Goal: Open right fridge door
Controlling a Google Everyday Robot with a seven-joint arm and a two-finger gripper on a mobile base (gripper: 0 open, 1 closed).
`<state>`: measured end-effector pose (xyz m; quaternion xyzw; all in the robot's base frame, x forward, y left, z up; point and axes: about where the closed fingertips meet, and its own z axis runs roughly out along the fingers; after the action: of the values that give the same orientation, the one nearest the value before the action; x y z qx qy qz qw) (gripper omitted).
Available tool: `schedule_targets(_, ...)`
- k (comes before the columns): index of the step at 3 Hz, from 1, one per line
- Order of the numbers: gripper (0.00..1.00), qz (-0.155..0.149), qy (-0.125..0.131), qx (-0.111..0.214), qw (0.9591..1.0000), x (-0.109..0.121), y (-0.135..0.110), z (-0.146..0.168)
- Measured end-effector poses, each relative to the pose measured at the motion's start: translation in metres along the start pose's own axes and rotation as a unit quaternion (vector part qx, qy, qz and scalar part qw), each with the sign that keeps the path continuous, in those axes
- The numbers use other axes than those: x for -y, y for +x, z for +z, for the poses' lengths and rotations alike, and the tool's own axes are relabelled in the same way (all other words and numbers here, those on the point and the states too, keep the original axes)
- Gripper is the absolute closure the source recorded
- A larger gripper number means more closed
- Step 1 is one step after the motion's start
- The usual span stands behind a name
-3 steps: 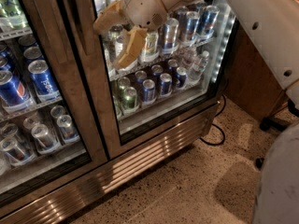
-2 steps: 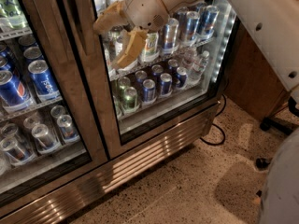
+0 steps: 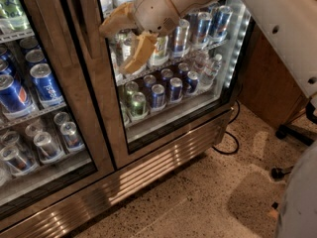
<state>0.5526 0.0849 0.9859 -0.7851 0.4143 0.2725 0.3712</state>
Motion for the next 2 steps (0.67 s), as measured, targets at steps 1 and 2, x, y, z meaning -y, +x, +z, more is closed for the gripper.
schedule_targets(1, 0.24, -0.005, 0.0, -0.008, 1.0, 0.0007, 0.0046, 0.0003)
schedule_targets(2, 0.08, -0.005, 0.0, -0.008, 1.0, -0.0027, 0.0027, 0.0005)
